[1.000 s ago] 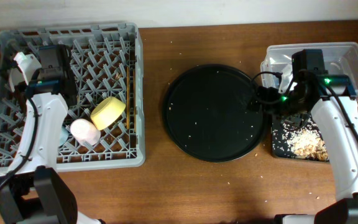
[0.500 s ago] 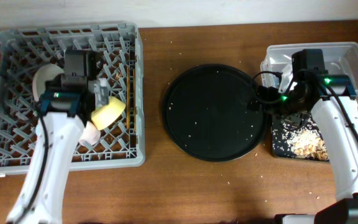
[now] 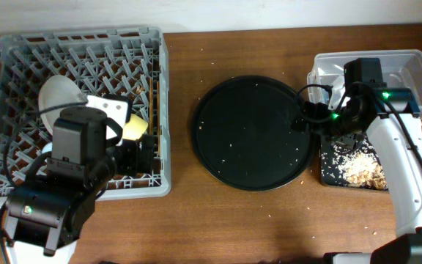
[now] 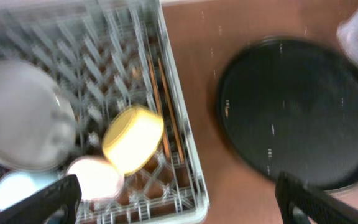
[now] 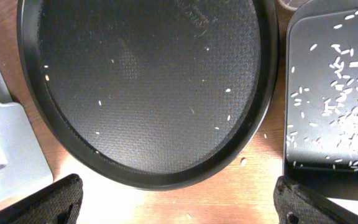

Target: Sort waste into correct bins and load items into the dishwasher rack

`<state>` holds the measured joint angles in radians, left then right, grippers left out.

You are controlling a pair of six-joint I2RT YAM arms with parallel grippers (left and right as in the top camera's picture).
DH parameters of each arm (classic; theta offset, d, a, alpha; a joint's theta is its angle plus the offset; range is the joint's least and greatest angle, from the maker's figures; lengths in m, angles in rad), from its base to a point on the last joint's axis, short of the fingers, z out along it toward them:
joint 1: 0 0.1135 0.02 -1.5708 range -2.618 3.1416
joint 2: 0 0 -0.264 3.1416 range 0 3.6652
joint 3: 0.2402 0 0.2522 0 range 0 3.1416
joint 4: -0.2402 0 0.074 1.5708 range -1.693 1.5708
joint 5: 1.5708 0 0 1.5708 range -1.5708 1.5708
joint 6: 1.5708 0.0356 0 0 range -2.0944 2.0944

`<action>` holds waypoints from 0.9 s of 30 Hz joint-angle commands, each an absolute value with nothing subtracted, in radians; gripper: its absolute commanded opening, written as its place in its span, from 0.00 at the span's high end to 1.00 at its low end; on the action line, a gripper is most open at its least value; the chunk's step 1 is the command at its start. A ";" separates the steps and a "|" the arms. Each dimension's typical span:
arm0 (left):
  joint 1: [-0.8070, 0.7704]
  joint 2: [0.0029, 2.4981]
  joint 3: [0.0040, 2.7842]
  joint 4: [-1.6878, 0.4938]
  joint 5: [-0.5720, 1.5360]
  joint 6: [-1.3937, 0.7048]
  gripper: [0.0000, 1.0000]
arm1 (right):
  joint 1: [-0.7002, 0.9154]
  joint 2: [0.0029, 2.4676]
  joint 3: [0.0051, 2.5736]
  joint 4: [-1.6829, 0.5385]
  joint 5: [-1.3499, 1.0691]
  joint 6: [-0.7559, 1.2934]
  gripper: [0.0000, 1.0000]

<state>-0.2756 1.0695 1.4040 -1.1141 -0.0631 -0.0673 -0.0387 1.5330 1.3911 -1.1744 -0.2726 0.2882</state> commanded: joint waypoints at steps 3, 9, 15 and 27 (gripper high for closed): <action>-0.286 1.052 1.395 -1.103 -0.073 -0.046 0.01 | -0.040 1.533 1.401 -1.174 -0.277 0.294 0.02; -0.202 0.716 0.958 -0.558 -0.042 0.001 0.01 | -0.040 1.533 1.401 -1.174 -0.277 0.294 0.02; -0.099 0.254 0.433 -0.249 0.043 0.001 0.01 | -0.040 1.533 1.401 -1.174 -0.277 0.294 0.02; -0.056 0.005 0.008 -0.026 0.038 0.001 0.01 | -0.040 1.533 1.401 -1.174 -0.277 0.294 0.02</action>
<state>-0.0608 0.0166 0.0113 -0.0105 0.0269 -0.0147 -0.0387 1.5326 1.3911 -1.1744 -0.2756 0.2886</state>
